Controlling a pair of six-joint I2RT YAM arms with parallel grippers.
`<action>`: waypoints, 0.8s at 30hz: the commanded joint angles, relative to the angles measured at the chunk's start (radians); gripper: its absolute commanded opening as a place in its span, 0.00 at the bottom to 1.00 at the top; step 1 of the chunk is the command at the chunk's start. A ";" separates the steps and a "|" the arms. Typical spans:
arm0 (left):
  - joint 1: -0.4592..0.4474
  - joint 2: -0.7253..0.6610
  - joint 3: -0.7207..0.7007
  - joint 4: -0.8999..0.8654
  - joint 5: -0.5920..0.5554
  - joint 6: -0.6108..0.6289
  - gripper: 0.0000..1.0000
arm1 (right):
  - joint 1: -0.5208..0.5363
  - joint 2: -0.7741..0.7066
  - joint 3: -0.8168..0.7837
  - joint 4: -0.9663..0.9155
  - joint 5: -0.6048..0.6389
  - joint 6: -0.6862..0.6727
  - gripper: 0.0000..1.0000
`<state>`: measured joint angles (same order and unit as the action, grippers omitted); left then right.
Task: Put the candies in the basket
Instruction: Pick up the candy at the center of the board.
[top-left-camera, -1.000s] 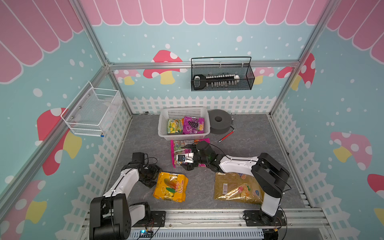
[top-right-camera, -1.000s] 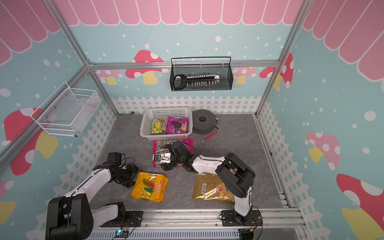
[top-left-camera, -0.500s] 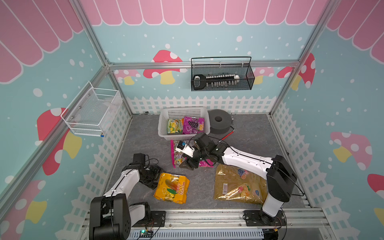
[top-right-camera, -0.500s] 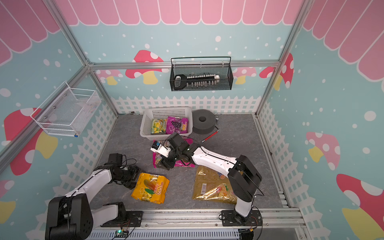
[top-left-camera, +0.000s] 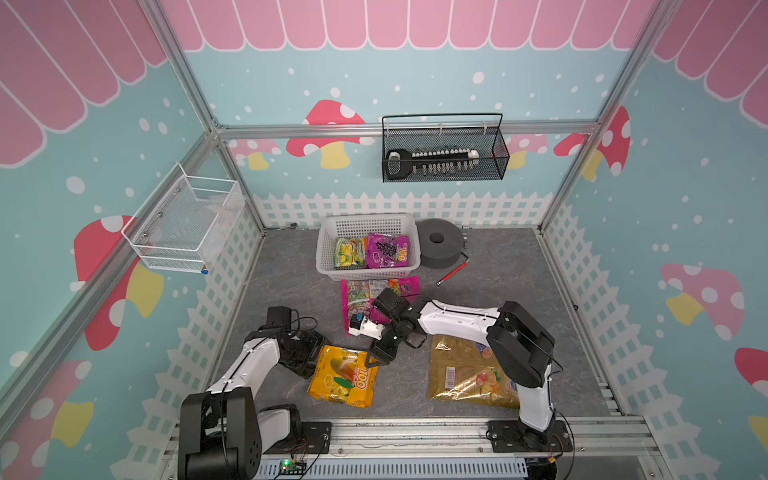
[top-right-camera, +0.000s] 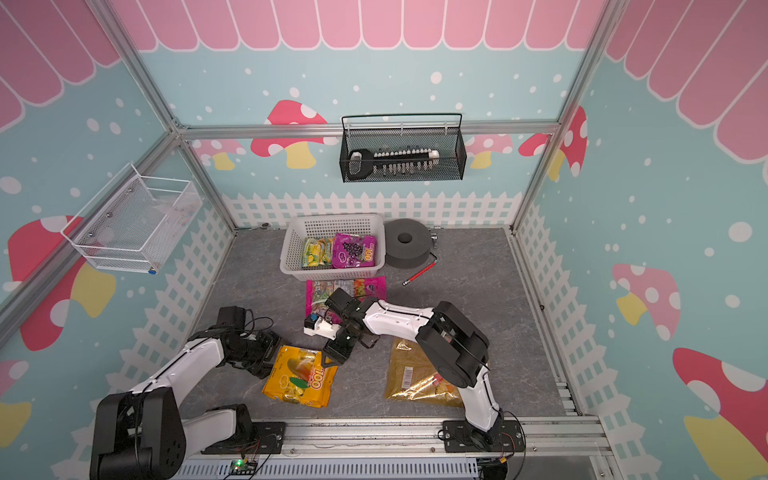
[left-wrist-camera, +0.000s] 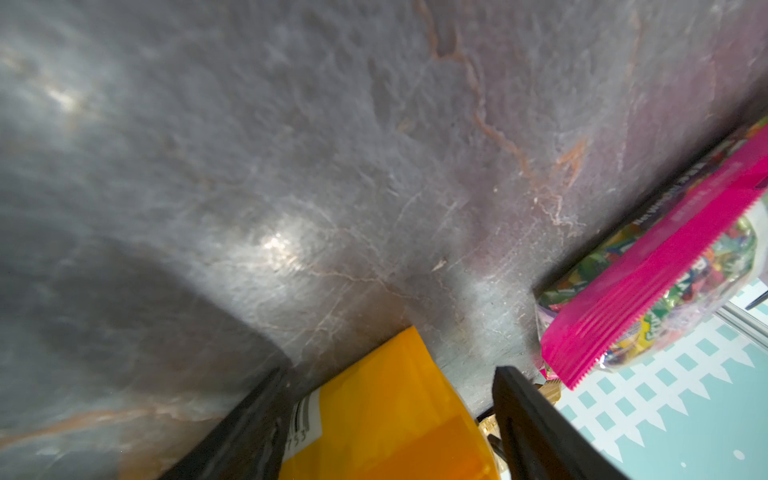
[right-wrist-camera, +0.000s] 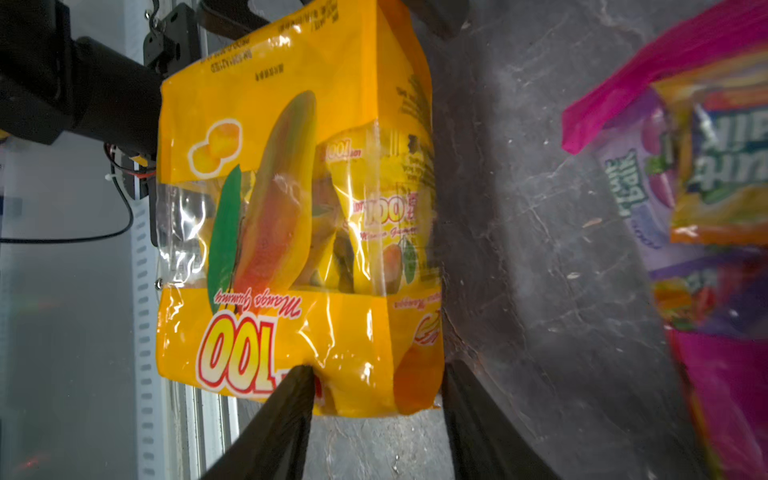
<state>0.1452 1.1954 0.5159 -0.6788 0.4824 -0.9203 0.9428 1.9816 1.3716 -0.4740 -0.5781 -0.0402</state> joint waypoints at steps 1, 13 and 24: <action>-0.003 0.018 -0.009 -0.045 -0.096 0.016 0.81 | 0.002 0.029 0.041 -0.042 -0.045 -0.039 0.45; -0.005 0.023 0.008 -0.036 -0.102 0.053 0.80 | -0.014 0.030 0.114 -0.125 0.002 -0.138 0.04; -0.224 0.039 0.073 0.064 -0.119 0.155 0.78 | -0.150 0.017 0.206 -0.213 0.178 -0.151 0.08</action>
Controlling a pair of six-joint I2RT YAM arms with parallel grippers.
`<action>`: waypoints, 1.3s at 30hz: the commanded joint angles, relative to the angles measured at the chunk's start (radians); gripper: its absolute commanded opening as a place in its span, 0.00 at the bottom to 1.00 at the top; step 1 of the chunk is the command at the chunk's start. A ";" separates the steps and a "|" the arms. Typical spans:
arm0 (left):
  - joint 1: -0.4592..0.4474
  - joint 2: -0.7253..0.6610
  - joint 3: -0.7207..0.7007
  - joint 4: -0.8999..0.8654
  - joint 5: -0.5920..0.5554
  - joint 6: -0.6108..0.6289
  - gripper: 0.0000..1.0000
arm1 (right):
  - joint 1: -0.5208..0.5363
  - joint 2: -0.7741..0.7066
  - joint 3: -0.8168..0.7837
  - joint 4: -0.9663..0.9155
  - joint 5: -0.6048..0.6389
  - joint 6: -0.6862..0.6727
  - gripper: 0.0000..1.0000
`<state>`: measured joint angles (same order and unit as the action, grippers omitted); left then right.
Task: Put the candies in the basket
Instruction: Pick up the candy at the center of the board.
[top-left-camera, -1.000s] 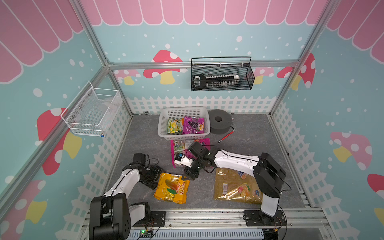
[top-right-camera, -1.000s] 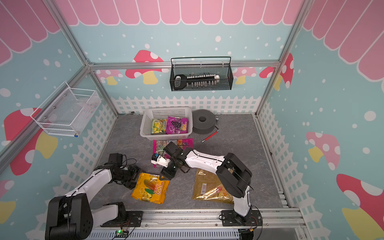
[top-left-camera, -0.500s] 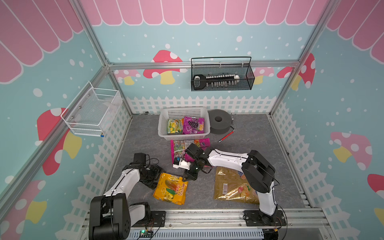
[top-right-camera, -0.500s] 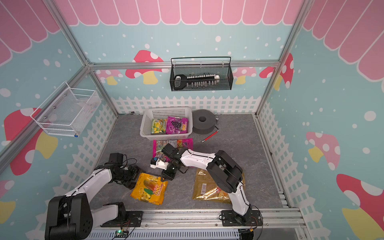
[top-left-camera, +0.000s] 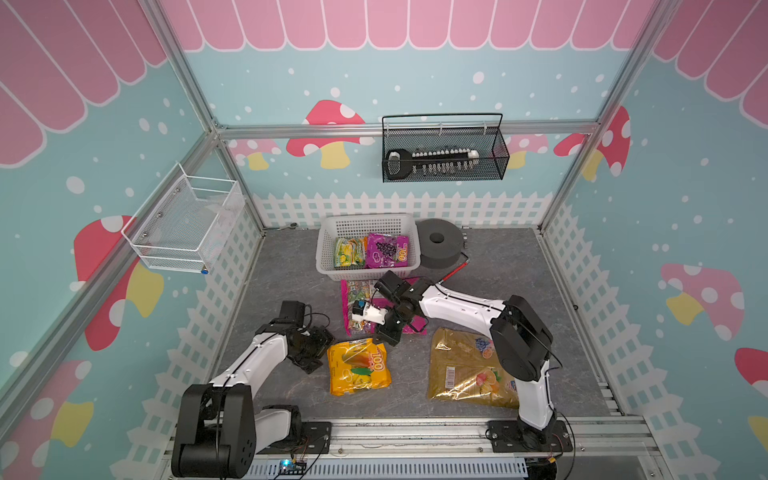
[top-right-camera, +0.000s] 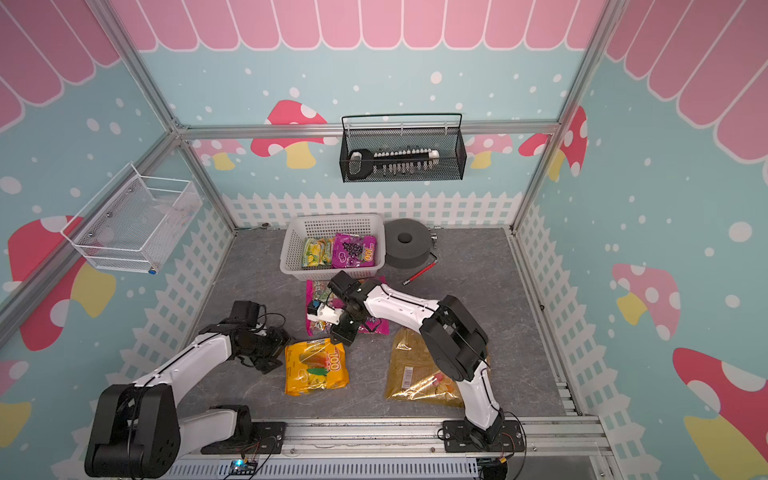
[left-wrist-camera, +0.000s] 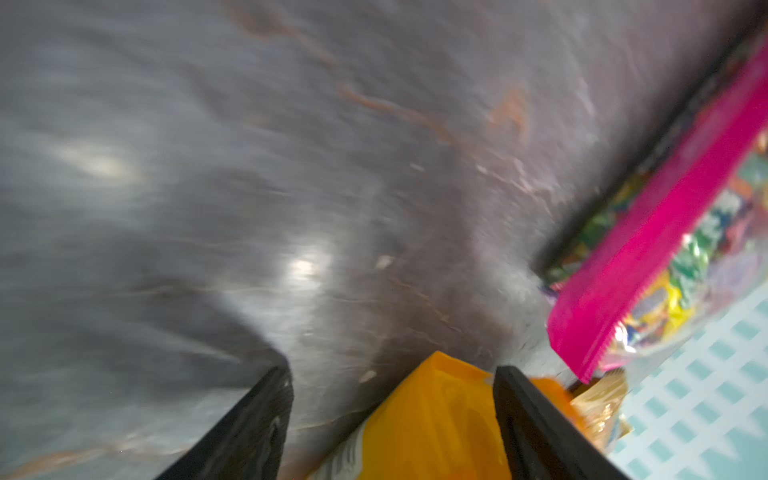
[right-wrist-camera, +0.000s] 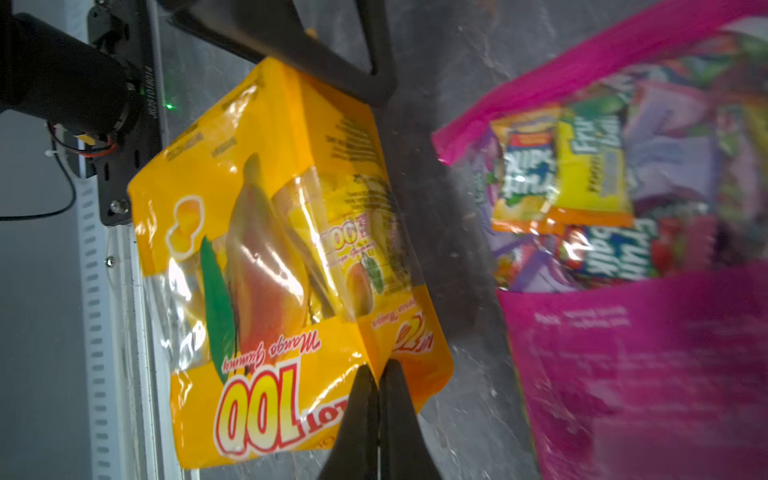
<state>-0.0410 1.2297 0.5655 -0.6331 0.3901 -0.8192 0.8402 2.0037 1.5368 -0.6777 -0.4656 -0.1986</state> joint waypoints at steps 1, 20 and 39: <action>-0.053 0.002 0.026 0.028 -0.014 0.057 0.78 | -0.065 -0.005 0.048 -0.008 0.084 0.035 0.18; -0.090 -0.101 0.105 -0.142 -0.041 0.158 0.84 | -0.075 -0.272 -0.396 0.185 -0.219 0.546 0.53; -0.229 0.039 0.070 -0.013 0.166 0.247 0.36 | -0.073 -0.195 -0.401 0.240 -0.217 0.530 0.17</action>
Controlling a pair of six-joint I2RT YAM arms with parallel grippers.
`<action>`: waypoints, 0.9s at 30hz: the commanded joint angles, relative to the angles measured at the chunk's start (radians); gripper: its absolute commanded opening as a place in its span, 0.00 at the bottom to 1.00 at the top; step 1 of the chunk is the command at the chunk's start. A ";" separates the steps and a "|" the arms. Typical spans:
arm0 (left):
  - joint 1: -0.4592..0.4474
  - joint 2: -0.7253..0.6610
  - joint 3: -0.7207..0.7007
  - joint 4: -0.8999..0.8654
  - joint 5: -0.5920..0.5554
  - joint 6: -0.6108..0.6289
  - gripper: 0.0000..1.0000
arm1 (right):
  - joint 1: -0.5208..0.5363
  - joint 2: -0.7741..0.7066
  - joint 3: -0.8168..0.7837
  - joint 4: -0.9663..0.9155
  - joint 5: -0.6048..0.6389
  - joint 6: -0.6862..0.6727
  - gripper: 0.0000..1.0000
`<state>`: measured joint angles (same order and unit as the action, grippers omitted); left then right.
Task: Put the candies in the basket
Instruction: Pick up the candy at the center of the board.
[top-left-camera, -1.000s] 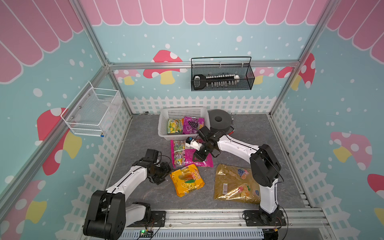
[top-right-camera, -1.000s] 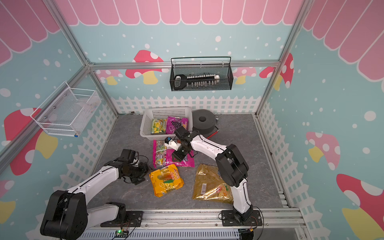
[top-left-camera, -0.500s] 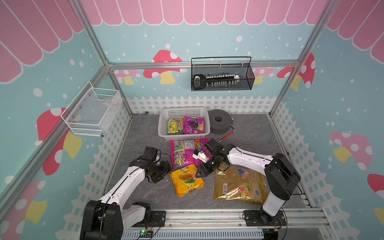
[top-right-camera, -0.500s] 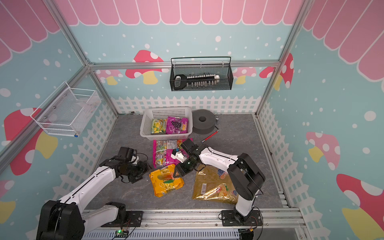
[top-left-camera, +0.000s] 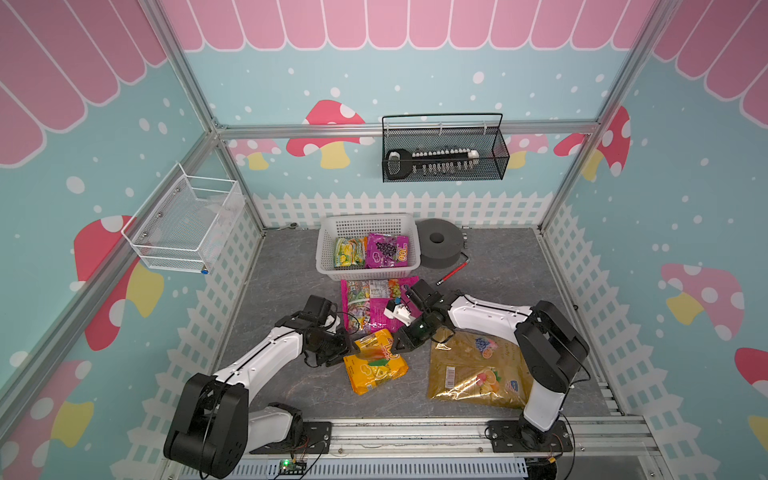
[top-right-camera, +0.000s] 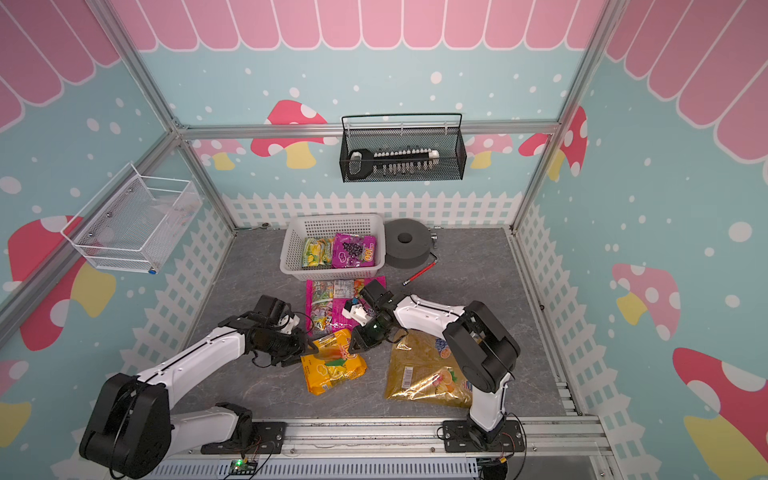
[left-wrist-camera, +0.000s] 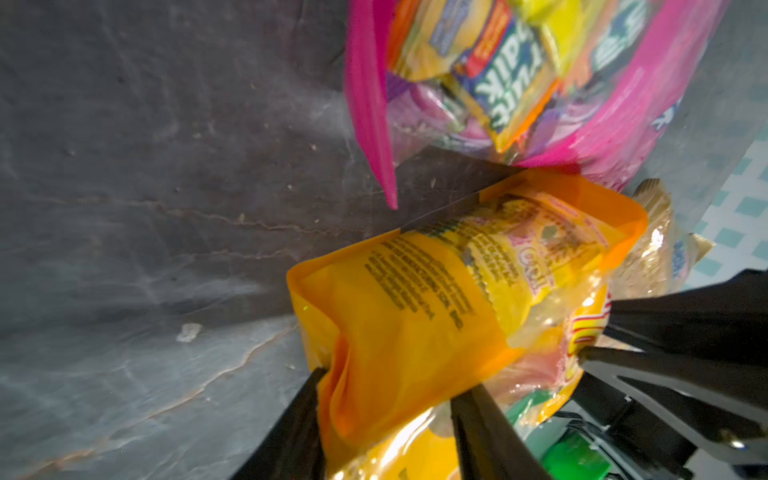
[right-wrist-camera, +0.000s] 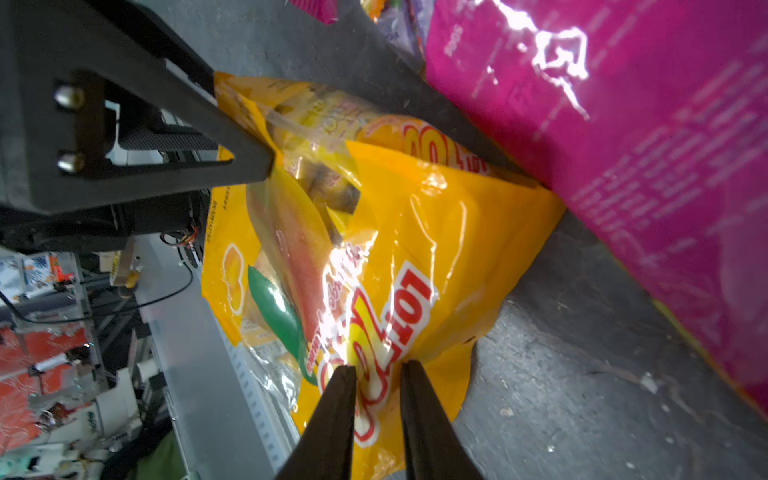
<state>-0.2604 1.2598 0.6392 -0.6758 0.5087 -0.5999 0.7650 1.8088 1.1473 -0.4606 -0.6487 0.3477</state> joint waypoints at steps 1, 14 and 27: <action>-0.010 0.005 -0.005 0.031 0.053 0.034 0.33 | 0.002 -0.005 -0.020 0.036 -0.042 -0.015 0.15; 0.049 -0.033 0.077 -0.027 0.103 0.057 0.24 | 0.002 -0.100 -0.029 0.086 -0.069 0.004 0.00; 0.095 -0.065 0.148 0.003 0.097 0.076 0.10 | -0.001 -0.128 0.041 0.094 0.088 0.033 0.00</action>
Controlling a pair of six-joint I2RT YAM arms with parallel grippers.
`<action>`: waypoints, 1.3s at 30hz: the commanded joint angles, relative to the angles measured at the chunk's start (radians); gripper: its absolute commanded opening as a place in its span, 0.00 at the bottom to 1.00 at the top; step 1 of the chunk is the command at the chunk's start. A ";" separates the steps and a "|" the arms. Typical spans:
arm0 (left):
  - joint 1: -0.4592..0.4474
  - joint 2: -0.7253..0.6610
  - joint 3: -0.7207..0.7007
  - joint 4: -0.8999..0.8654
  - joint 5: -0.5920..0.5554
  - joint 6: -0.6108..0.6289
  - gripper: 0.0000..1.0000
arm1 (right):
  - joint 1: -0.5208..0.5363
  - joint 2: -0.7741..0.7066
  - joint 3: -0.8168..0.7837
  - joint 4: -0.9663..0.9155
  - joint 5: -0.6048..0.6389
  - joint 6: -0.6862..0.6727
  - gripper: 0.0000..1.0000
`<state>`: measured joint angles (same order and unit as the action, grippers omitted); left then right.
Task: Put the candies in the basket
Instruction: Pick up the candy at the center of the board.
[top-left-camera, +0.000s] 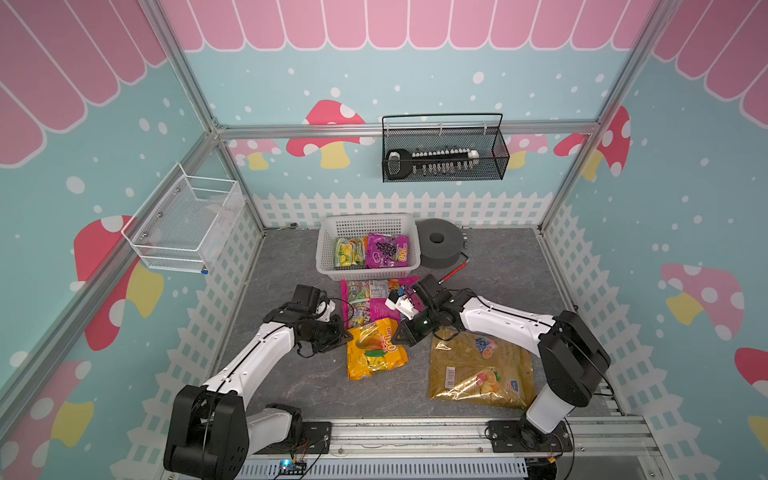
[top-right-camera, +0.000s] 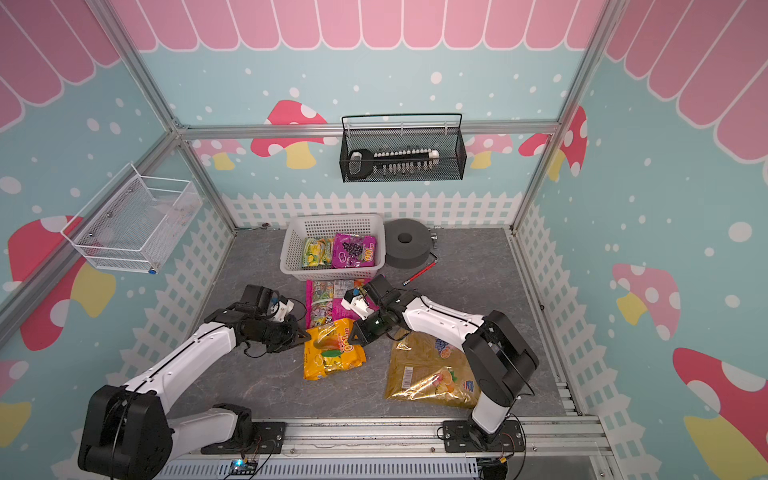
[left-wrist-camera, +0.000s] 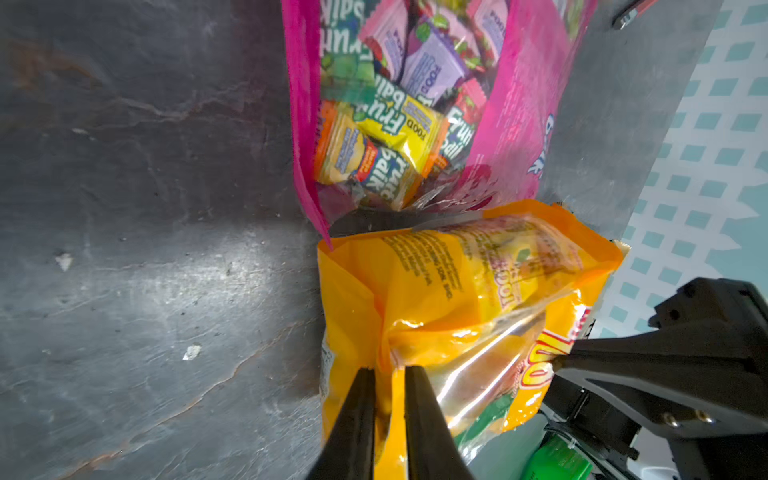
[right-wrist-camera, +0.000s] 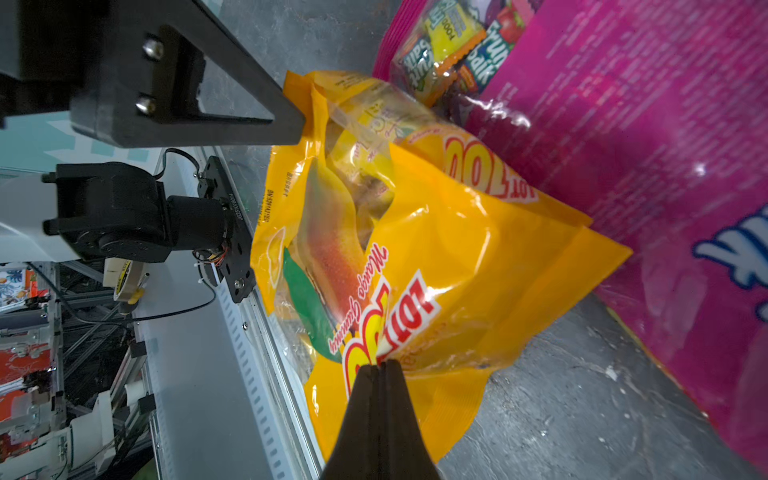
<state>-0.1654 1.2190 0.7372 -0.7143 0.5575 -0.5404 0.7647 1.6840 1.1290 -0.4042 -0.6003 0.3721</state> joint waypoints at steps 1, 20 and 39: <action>0.001 -0.027 0.056 0.047 0.050 0.016 0.08 | -0.001 -0.002 0.068 0.036 0.072 0.010 0.00; 0.000 -0.052 -0.092 0.250 0.073 -0.046 0.00 | -0.023 0.124 0.154 -0.035 0.187 -0.002 0.50; 0.018 -0.076 -0.022 0.265 0.010 -0.032 0.00 | -0.026 0.080 0.153 0.039 0.102 -0.021 0.00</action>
<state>-0.1581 1.1725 0.6472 -0.5037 0.6025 -0.5793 0.7383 1.8301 1.2602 -0.3965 -0.4507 0.3710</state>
